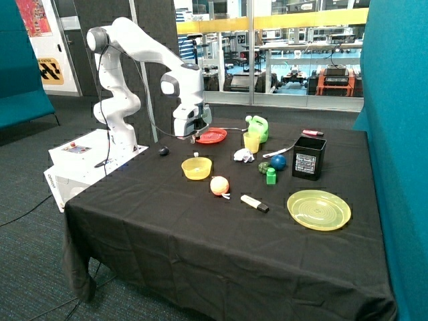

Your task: Roll the dices in the bowl

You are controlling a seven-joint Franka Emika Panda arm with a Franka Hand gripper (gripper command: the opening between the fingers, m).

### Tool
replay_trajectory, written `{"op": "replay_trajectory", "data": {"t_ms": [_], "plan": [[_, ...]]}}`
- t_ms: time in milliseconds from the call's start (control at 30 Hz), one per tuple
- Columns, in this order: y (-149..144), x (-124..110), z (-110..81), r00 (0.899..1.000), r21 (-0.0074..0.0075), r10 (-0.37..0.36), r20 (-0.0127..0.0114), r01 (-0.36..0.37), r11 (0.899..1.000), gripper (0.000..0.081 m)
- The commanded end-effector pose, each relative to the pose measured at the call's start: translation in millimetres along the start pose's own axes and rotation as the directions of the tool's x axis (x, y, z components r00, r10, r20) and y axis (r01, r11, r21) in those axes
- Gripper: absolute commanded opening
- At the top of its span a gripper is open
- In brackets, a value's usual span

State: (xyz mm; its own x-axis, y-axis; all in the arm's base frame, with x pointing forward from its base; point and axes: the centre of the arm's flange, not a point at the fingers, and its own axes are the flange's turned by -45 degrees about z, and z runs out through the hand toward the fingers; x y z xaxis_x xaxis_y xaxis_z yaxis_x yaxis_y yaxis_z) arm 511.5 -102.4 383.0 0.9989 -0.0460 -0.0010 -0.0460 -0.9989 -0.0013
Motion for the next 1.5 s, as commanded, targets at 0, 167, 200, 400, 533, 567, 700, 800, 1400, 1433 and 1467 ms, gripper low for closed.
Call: {"op": "replay_trajectory", "data": {"t_ms": [0,167,200,400,533,567,700,800,1400,1433,1467], "plan": [[-41.5,-23.9,-0.7,0.978,-0.0014,-0.206,-0.0007,0.206,0.978,0.0509],[-51.7,-28.9,-1.3,0.962,-0.0015,-0.274,-0.0006,0.274,0.962,0.0549],[-53.7,-29.6,-1.3,0.958,-0.0015,-0.288,-0.0006,0.288,0.958,0.0558],[-60.6,-33.2,0.1,0.933,-0.0015,-0.36,-0.0004,0.36,0.933,0.054],[-63.5,-36.8,3.3,0.908,-0.0015,-0.418,-0.0003,0.418,0.908,0.0506],[-64.2,-37.9,4.3,0.9,-0.0016,-0.435,-0.0003,0.435,0.9,0.0515],[-66.9,-41.8,7.3,0.868,-0.0016,-0.496,-0.0002,0.496,0.868,0.0468],[-68.2,-43.7,9.8,0.847,-0.0016,-0.531,-0.0001,0.531,0.847,0.0436],[-73.6,-44.6,33.1,0.767,-0.0016,-0.642,0.0001,0.642,0.767,0.0179],[-73.5,-44.5,34.7,0.767,-0.0016,-0.641,0.0001,0.641,0.767,0.0178],[-73.4,-44.4,36.3,0.767,-0.0016,-0.642,0.0001,0.642,0.767,0.0204]]}}
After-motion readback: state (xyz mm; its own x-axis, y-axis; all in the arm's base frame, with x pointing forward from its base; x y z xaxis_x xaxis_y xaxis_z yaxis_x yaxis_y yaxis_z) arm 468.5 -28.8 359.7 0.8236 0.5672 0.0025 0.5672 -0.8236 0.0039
